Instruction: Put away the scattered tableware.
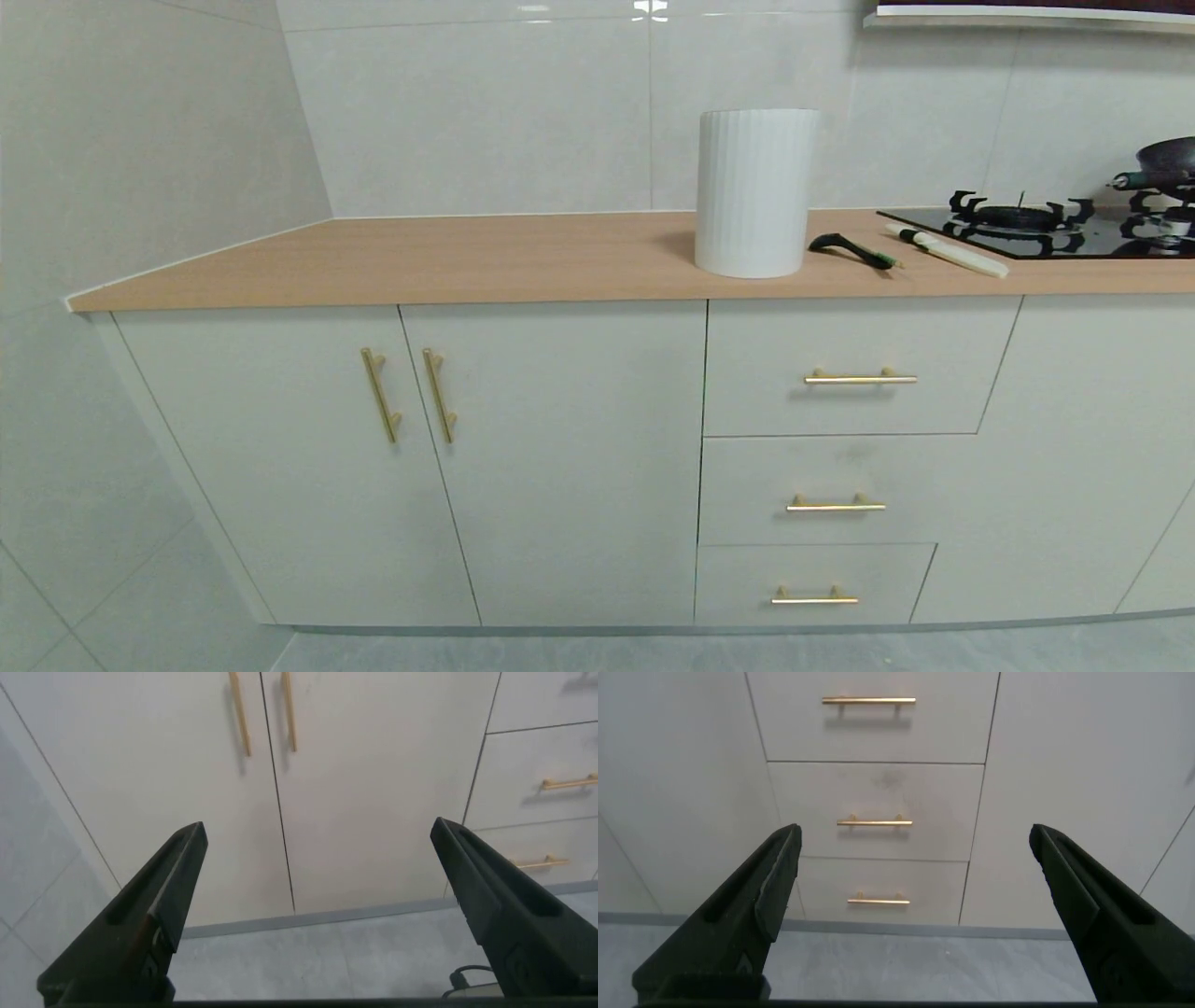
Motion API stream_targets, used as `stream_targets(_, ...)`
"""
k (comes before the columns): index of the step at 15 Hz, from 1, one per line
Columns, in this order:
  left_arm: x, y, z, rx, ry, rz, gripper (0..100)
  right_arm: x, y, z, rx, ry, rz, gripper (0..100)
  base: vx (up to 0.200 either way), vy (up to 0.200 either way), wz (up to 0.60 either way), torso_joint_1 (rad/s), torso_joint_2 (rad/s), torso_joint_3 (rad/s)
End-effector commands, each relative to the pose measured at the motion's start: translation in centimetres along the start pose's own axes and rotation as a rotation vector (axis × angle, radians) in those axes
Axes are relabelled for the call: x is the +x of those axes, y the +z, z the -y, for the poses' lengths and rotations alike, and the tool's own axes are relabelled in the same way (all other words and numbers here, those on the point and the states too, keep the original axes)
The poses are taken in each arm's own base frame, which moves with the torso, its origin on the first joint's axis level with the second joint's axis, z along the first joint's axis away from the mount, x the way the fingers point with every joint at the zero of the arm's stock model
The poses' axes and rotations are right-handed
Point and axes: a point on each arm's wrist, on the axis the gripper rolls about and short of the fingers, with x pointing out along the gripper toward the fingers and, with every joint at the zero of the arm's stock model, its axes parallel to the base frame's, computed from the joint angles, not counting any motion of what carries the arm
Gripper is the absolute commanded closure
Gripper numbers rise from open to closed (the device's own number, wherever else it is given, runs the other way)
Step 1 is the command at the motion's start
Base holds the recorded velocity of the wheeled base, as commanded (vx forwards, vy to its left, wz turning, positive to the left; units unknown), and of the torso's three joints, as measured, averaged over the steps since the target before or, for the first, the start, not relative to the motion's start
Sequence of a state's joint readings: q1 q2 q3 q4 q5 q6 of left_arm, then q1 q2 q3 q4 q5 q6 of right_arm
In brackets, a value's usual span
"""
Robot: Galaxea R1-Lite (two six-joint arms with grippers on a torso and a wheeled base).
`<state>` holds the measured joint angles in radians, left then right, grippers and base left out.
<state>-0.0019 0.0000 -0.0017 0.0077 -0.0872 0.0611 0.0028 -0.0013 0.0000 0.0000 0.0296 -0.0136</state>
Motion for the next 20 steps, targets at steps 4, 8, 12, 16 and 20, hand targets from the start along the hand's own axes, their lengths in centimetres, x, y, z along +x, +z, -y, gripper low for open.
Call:
stream_targets(4,0.0,0.0,0.0,-0.001,0.0,0.0,0,0.0,0.0,0.0,0.0,0.0,-0.001,0,0.2,0.0,0.0,0.005,0.01,0.004)
stream_targets(8,0.0,0.0,0.0,-0.032,0.0,0.0,0,0.0,0.0,0.0,-0.008,0.003,-0.001,0,0.0,0.0,0.0,0.0,0.0,0.0)
stream_targets(12,0.0,0.0,0.0,-0.033,0.002,0.0,0,0.0,0.0,0.0,-0.005,0.001,-0.001,0,0.0,0.0,0.0,0.0,0.0,0.0)
stream_targets(16,0.0,0.0,0.0,-0.033,0.002,0.0,0,0.0,0.0,0.0,-0.002,0.001,-0.001,0,0.0,0.0,0.0,0.0,0.0,0.0)
stream_targets(20,0.0,0.0,0.0,-0.033,0.002,0.0,0,-0.3,1.7,0.0,0.006,0.03,0.043,0,0.0,0.0,0.0,0.0,0.0,0.0)
